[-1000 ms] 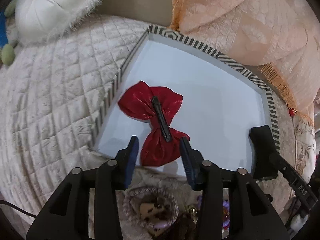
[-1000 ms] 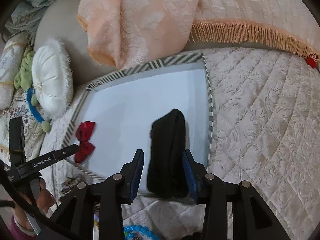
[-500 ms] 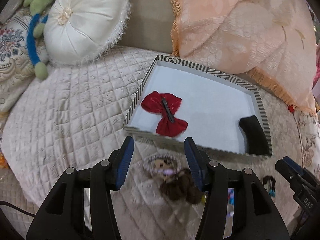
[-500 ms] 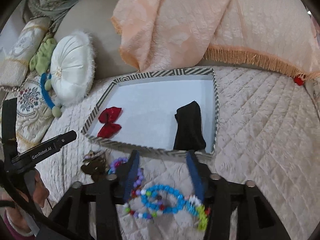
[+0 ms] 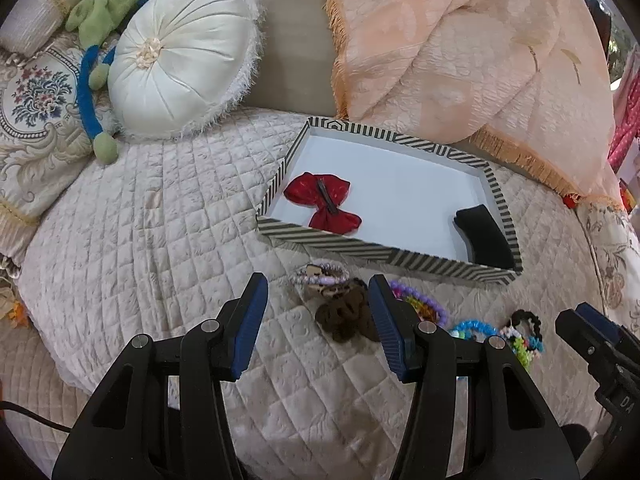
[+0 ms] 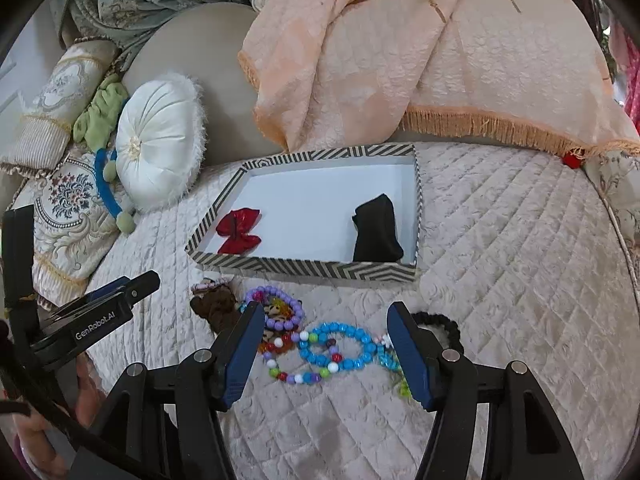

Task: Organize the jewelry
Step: 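Lift both grippers out of the tray back toward the jewelry, then grasp the leopard-print bow with the left gripper while the right grasps the purple bead bracelet, then carry the bow and bracelet into the tray and open both grippers, then withdraw both grippers from the tray toward the remaining bracelets, then grasp the rainbow crystal bracelet with the left gripper while the right grasps the multicolour bead bracelet, then carry both bracelets into the tray and open both grippers to drop them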

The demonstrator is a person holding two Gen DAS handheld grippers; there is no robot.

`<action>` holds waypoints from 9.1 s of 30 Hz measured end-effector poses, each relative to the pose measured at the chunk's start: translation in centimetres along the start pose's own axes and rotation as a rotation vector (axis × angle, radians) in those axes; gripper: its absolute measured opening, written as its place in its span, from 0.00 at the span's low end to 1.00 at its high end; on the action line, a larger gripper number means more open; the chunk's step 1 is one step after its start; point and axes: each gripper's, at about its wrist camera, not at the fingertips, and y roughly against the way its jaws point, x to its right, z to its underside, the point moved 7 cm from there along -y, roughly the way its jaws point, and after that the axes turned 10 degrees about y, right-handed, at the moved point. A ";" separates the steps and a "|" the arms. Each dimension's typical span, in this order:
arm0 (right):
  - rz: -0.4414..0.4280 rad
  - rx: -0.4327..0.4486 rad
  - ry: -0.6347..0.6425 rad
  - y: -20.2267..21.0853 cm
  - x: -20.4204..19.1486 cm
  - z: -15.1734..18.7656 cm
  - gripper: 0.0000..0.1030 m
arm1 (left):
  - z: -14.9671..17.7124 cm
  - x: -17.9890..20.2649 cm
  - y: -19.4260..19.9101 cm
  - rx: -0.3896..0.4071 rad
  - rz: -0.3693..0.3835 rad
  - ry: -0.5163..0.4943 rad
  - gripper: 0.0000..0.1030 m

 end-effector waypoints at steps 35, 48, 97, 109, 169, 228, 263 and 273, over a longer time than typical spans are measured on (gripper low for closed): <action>-0.090 -0.096 0.064 -2.4 -1.1 3.9 0.59 | 2.3 -2.5 -3.1 -0.265 0.179 0.250 0.54; -0.214 -0.134 0.254 -8.8 -6.5 2.0 0.37 | 2.4 -1.8 -7.2 -0.326 0.173 0.305 0.61; -0.296 0.070 0.150 0.2 -2.9 -5.3 0.08 | -4.9 -1.1 0.8 -0.157 0.297 0.189 0.13; -0.257 0.038 0.131 -4.1 -1.7 -7.9 0.08 | -7.6 1.8 -3.8 -0.156 0.236 0.132 0.13; -0.104 -0.051 0.058 -4.6 -0.3 -2.3 0.36 | -2.9 1.9 -2.7 -0.025 0.019 0.006 0.44; -0.150 -0.240 0.187 -9.3 -0.6 5.2 0.22 | 4.1 2.2 -10.5 -0.336 0.086 0.094 0.52; -0.244 -0.012 0.126 -0.1 -1.1 0.7 0.08 | 3.9 3.5 -11.4 -0.336 0.075 0.043 0.51; -0.251 0.013 0.125 0.7 -1.1 -0.3 0.08 | 2.4 3.4 -9.6 -0.289 0.103 -0.012 0.04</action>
